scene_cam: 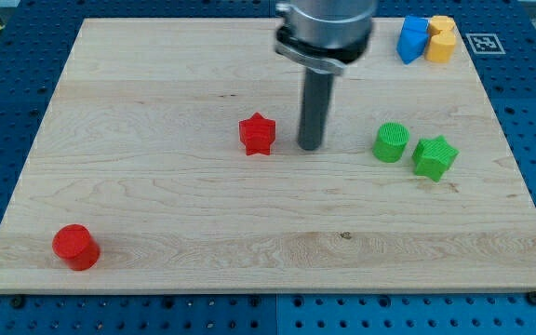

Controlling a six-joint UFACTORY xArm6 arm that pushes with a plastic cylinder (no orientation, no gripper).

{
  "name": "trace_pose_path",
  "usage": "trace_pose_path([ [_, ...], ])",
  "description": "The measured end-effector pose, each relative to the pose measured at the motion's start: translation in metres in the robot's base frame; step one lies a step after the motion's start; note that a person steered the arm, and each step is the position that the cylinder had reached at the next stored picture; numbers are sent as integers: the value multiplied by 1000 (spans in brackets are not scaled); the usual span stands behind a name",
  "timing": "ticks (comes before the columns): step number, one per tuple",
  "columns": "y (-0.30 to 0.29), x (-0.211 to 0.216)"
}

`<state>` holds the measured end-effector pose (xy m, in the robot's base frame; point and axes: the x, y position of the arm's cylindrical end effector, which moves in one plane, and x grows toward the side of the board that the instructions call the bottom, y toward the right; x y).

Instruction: Place the red star to the top right of the red circle

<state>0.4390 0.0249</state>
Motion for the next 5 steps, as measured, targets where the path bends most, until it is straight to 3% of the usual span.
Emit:
trace_pose_path([
  [1, -83, -2],
  [2, -130, -2],
  [4, -130, -31],
  [5, -145, -3],
])
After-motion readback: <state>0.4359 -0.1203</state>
